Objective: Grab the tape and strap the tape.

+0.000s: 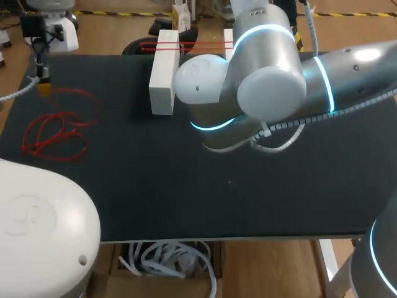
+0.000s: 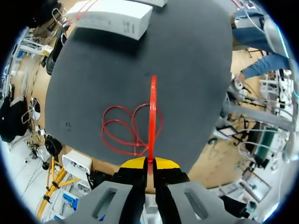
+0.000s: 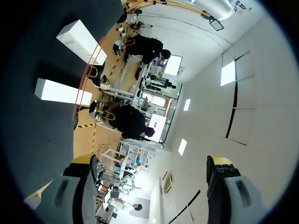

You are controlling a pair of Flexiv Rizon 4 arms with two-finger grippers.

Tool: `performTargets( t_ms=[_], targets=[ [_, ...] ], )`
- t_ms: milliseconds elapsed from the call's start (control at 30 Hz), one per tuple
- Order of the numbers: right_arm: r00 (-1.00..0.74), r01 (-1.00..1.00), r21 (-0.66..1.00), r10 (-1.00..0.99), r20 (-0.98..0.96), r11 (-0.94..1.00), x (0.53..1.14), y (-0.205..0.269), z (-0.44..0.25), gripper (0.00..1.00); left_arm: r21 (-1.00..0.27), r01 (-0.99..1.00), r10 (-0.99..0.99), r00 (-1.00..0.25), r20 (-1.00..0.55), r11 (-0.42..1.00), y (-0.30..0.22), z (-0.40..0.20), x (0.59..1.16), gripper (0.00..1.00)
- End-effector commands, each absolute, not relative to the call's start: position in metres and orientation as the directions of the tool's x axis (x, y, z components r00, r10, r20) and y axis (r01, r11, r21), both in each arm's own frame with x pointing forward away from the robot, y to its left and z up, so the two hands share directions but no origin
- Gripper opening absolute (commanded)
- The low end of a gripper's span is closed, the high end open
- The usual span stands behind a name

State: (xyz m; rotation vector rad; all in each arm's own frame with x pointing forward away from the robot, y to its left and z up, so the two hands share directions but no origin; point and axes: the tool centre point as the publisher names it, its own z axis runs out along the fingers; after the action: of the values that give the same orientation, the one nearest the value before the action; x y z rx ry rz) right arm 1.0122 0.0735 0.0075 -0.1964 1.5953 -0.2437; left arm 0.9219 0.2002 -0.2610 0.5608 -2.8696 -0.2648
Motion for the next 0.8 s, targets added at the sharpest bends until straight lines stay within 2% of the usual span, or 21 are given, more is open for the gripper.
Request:
performTargets(
  t_ms=[33,167,200,233,267,800],
  targets=[
    [-0.046,0.019,-0.279,-0.278,-0.959,0.960,1.0118,0.0721,0.0106,1.00,0.262,-0.344,-0.406,-0.882,0.238,0.902,0.2078,-0.2709,0.9366,0.00],
    [-0.046,0.019,-0.279,-0.278,-0.959,0.960,1.0118,0.0721,0.0106,1.00,0.265,-0.355,-0.418,-0.877,0.238,0.897,0.2120,-0.2749,0.9387,0.00],
    [-0.046,0.019,-0.279,-0.278,-0.959,0.960,1.0118,0.0721,0.0106,1.00,0.250,-0.350,-0.407,-0.884,0.230,0.903,0.2127,-0.2755,0.9387,0.15],
    [-0.046,0.019,-0.279,-0.278,-0.959,0.960,1.0118,0.0721,0.0106,1.00,0.250,-0.350,-0.407,-0.884,0.230,0.903,0.2127,-0.2755,0.9387,0.47],
    [-0.046,0.019,-0.279,-0.278,-0.959,0.960,1.0118,0.0721,0.0106,1.00,0.250,-0.350,-0.407,-0.884,0.230,0.903,0.2127,-0.2755,0.9387,1.00],
    [-0.046,0.019,-0.279,-0.278,-0.959,0.960,1.0118,0.0721,0.0106,1.00,0.250,-0.350,-0.407,-0.884,0.230,0.903,0.2127,-0.2755,0.9387,1.00]
  ],
)
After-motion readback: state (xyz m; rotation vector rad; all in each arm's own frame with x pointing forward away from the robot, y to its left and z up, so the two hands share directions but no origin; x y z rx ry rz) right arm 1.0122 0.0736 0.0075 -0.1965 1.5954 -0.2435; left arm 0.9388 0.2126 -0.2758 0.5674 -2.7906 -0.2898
